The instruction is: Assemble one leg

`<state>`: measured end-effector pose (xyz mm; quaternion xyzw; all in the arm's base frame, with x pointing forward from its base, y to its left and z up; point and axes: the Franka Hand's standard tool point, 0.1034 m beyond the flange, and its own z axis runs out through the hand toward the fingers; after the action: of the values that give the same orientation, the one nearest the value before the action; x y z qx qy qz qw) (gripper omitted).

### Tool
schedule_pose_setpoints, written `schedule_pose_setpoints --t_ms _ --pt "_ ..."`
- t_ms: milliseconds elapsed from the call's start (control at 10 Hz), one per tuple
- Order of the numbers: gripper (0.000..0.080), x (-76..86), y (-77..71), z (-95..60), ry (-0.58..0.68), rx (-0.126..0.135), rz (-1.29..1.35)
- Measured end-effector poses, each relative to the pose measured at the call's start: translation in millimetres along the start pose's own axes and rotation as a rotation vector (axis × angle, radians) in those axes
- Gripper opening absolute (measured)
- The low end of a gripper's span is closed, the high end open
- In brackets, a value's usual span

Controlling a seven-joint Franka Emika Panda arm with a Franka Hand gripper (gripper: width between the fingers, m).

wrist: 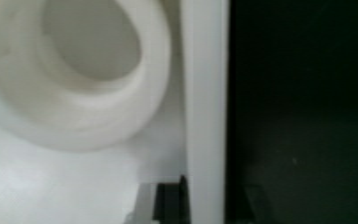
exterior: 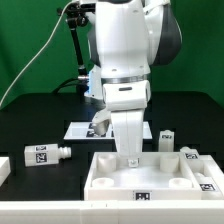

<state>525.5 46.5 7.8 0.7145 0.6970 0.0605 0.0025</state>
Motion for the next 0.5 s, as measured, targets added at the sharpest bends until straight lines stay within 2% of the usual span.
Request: schedule_pose_setpoints --t_ms 300,400,500 --pt "0.0049 0.9 0.5 -0.6 0.001 -0.002 0.023" --pt "0.0049 4.6 2.9 -3.8 0.002 -0.010 0.039" --pt "0.0238 10.0 7.0 -10.5 0.003 -0.023 0.064"
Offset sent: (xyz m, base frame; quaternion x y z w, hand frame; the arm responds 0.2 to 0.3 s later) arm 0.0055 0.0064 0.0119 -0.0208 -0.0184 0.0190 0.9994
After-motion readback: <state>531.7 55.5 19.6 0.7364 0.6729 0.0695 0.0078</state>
